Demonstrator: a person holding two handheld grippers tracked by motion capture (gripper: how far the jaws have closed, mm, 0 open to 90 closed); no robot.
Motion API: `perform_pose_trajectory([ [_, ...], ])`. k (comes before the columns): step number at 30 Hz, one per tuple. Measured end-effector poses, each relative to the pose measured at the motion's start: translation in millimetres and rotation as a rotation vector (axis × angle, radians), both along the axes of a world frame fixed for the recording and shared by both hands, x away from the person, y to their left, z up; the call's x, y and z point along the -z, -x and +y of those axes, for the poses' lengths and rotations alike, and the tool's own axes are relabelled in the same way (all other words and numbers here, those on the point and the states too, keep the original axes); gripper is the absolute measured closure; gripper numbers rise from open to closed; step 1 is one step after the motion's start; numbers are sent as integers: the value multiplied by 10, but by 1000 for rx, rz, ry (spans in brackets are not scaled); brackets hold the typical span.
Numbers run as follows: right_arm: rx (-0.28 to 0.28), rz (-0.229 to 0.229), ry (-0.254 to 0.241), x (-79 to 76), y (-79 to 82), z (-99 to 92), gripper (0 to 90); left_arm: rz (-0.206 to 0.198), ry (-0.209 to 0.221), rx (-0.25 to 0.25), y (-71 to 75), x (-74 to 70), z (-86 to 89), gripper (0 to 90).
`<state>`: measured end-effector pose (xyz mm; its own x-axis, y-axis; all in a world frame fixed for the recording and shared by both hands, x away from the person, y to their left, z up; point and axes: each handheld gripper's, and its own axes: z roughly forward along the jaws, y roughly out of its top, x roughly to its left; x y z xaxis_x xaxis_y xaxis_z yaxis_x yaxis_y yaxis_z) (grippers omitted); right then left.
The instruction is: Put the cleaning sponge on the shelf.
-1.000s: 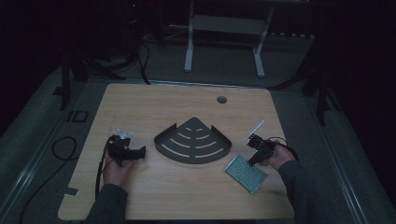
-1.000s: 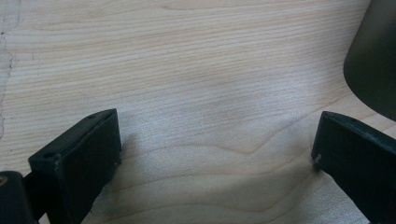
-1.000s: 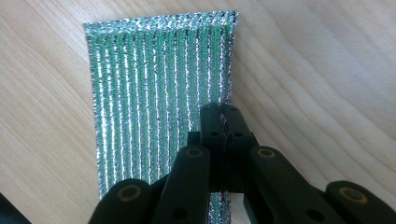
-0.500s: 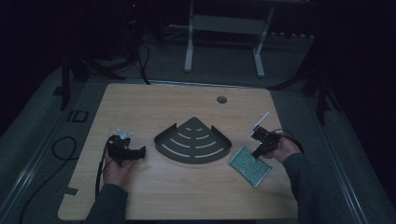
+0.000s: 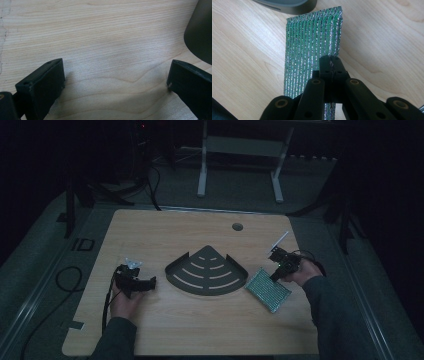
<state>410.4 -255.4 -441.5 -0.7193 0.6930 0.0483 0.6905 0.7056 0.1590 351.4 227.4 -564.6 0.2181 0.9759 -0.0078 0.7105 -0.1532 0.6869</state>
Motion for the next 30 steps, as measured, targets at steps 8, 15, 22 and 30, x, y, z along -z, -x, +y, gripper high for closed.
perform_pose_trajectory([
  [8,10,-19,7,-129,-52,12,896,0,0,0,0,0,0,17],
  [15,15,-28,7,-203,-91,15,896,0,0,0,0,0,0,17],
  [22,24,-40,0,-275,-119,20,896,0,0,0,0,0,0,17],
  [30,22,-52,9,-361,-134,24,898,-1,1,-1,0,0,-1,17],
])
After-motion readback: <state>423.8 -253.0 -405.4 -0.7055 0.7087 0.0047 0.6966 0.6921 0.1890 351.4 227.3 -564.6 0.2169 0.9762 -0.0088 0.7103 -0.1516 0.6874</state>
